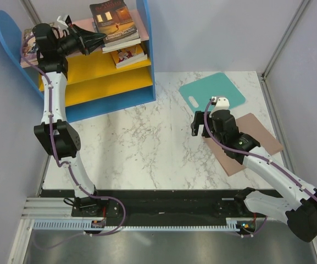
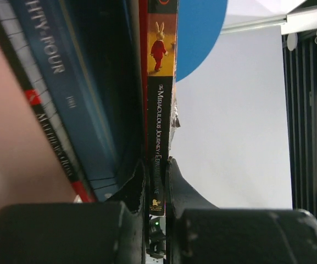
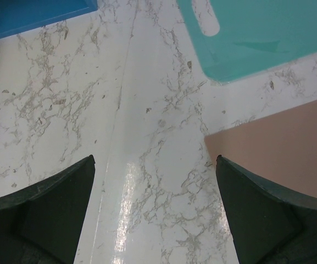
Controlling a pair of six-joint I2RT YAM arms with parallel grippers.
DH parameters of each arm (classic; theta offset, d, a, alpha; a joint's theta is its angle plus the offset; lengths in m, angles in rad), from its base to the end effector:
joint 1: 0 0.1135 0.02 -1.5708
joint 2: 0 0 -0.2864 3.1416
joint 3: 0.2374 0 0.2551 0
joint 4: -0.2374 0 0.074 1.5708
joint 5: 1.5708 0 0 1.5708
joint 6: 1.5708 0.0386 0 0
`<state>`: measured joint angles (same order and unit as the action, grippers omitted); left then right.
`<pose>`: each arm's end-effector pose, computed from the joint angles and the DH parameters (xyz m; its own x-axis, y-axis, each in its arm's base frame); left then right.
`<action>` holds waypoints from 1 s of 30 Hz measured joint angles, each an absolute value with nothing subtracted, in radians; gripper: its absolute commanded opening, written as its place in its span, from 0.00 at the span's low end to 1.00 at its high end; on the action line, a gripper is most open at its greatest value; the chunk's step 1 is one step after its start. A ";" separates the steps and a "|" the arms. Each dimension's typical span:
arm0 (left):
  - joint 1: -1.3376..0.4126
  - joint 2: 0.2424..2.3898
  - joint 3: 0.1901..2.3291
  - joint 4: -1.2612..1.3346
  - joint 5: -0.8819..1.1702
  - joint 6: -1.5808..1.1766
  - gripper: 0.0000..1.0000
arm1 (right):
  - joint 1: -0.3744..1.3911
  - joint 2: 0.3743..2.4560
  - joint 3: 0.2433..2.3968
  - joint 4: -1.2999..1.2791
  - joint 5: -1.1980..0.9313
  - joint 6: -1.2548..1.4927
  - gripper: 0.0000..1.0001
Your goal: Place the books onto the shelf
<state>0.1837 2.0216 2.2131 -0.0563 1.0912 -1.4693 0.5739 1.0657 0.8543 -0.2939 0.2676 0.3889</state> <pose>0.4661 0.0518 0.4898 -0.7626 -0.6086 -0.2194 0.2109 0.0867 -0.9737 0.2018 0.1183 0.3169 -0.5010 0.1115 -0.8582 -0.1505 0.9653 0.2134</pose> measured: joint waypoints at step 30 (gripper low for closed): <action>0.214 1.899 2.171 -0.137 1.025 -1.390 1.00 | 0.574 1.036 0.850 -0.305 0.267 0.392 0.98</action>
